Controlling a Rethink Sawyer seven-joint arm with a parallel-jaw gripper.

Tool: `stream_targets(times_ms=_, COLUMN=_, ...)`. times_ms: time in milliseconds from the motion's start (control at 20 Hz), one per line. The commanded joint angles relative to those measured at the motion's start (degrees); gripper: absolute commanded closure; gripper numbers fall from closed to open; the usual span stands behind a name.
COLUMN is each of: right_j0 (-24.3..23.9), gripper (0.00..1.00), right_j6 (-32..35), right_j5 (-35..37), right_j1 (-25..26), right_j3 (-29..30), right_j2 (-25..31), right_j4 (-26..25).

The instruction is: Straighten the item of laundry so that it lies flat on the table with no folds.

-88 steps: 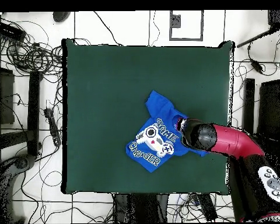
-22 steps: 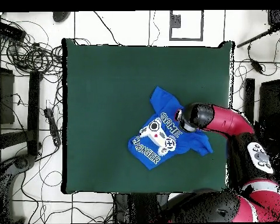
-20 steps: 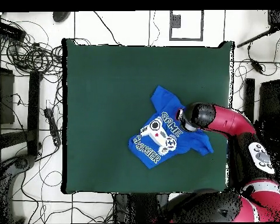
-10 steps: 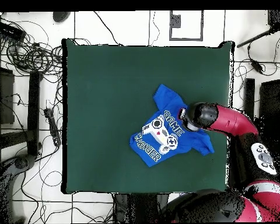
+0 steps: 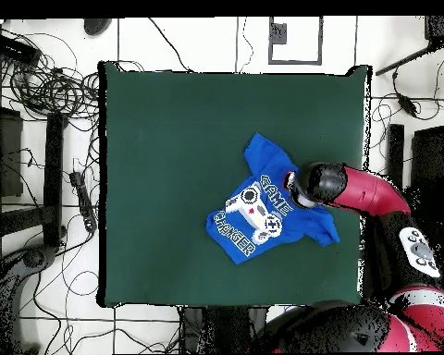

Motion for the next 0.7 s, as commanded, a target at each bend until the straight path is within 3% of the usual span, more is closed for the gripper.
stream_targets(times_ms=50, right_j0=-2.29, gripper=0.0, right_j6=-11.12, right_j5=0.9, right_j1=1.28, right_j3=-3.51, right_j2=6.89, right_j4=-2.83)
stream_targets(times_ms=400, right_j0=-4.0, gripper=0.0, right_j6=-15.0, right_j5=11.13, right_j1=-3.67, right_j3=-1.53, right_j2=7.74, right_j4=-2.52)
stream_targets(times_ms=700, right_j0=-5.01, gripper=0.0, right_j6=-14.77, right_j5=11.75, right_j1=-4.52, right_j3=-0.81, right_j2=9.02, right_j4=-3.59)
